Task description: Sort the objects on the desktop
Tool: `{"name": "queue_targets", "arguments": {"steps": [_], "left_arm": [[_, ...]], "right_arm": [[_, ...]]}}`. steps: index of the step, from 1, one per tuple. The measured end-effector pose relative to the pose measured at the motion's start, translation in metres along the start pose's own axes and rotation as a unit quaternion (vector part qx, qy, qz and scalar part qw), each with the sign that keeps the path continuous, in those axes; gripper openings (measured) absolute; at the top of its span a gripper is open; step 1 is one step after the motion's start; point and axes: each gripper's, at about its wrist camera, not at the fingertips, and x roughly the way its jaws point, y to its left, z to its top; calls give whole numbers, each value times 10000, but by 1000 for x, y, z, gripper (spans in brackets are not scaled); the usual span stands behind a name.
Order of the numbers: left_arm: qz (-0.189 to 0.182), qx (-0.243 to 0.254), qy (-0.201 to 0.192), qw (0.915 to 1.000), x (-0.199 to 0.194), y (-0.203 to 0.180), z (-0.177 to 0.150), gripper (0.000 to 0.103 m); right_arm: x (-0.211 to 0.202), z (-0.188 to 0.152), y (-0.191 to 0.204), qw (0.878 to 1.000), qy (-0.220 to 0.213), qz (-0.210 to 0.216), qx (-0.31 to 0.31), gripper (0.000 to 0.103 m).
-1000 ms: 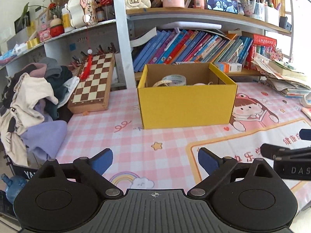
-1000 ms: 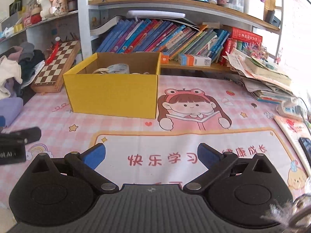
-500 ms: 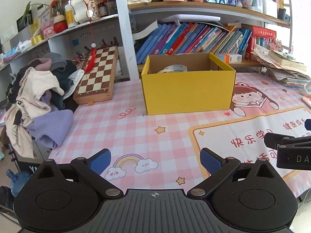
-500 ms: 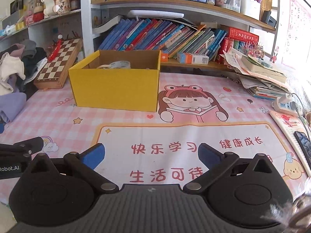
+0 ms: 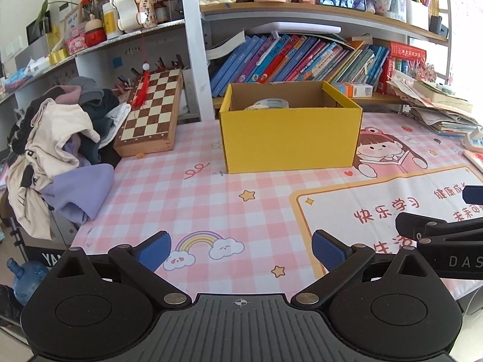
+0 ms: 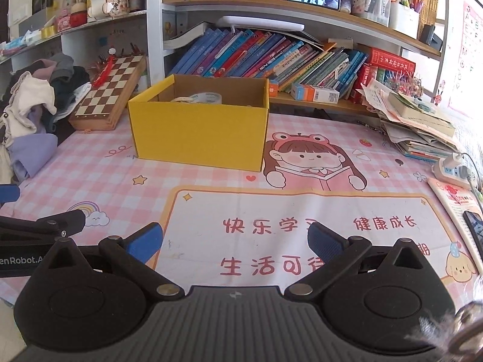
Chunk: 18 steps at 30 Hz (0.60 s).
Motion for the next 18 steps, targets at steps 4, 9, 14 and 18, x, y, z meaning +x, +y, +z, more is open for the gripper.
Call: {"name": "queue_targets", "arguments": {"steps": [4, 9, 14, 18], "left_arm": [[5, 14, 36, 10000, 0, 0, -2, 101], [25, 57, -33, 10000, -3, -1, -1, 103], [5, 62, -74, 10000, -5, -2, -1, 103], [22, 109, -56, 9999, -4, -4, -1, 103]], "right_arm": [[0, -1, 1, 10000, 24, 3, -4, 103], [-2, -2, 0, 10000, -6, -19, 32, 103], [-3, -3, -2, 10000, 33, -47, 71, 103], [-2, -5, -3, 9999, 86, -58, 99, 103]]}}
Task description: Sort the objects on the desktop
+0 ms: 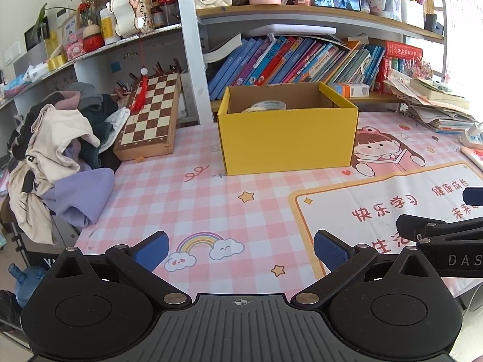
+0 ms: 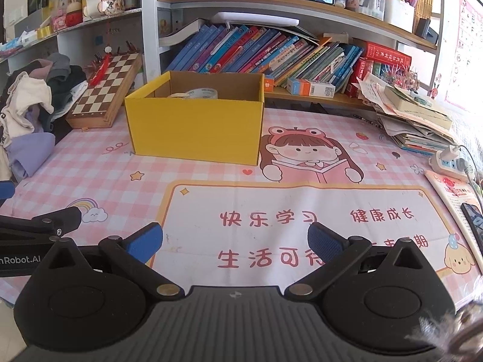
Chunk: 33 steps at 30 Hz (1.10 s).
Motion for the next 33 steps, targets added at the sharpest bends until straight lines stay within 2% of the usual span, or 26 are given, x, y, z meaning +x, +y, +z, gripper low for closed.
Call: {"name": "queue_targets", "arguments": {"steps": [33], "left_arm": [[-33, -35, 51, 10000, -2, 2, -4, 103]], "right_arm": [[-1, -3, -4, 9999, 118, 34, 20, 103]]}}
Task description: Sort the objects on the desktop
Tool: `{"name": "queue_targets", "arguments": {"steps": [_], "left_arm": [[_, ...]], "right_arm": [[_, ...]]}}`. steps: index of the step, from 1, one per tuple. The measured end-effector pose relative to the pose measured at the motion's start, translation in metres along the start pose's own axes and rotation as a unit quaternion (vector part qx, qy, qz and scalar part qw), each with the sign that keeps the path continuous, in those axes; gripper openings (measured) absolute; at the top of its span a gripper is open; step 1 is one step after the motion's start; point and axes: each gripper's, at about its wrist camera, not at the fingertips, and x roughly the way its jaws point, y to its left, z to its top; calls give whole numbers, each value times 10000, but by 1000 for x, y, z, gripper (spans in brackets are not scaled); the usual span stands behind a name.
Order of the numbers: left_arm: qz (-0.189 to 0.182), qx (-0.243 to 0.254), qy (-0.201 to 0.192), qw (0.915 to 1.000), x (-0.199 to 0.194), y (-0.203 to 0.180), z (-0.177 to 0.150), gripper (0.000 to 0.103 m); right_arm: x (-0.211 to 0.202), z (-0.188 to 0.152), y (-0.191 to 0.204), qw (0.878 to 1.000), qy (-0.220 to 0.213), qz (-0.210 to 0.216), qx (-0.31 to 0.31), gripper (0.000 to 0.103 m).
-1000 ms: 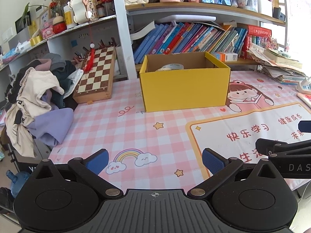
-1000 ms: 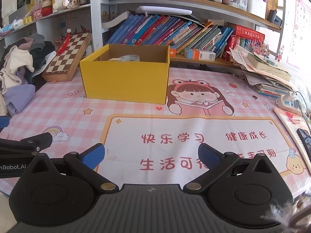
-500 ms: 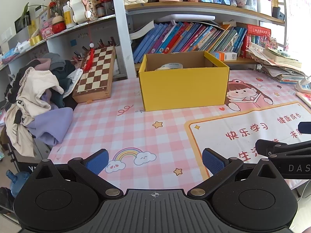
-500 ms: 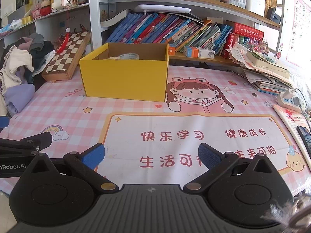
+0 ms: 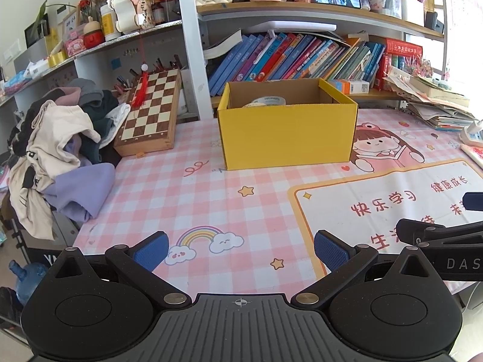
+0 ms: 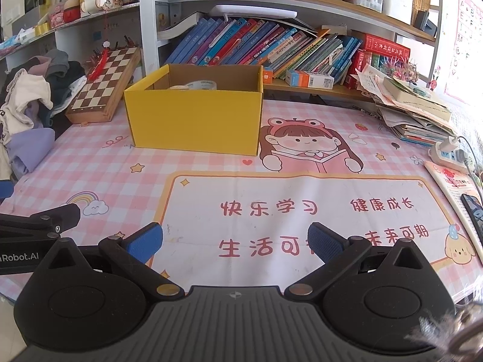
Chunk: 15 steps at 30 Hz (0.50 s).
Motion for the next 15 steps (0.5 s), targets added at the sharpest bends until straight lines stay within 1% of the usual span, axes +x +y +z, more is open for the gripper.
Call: {"name": "queue_targets", "arguments": {"steps": [1, 6, 15], "left_arm": [[-5, -2, 0, 10000, 0, 0, 0, 103], [-280, -17, -57, 9996, -4, 0, 0, 103], [-269, -6, -46, 9996, -4, 0, -1, 103]], "right_arm": [[0, 0, 0, 10000, 6, -6, 1, 103], [1, -1, 1, 10000, 49, -46, -6, 103], [2, -2, 2, 9999, 90, -29, -42, 103]]}}
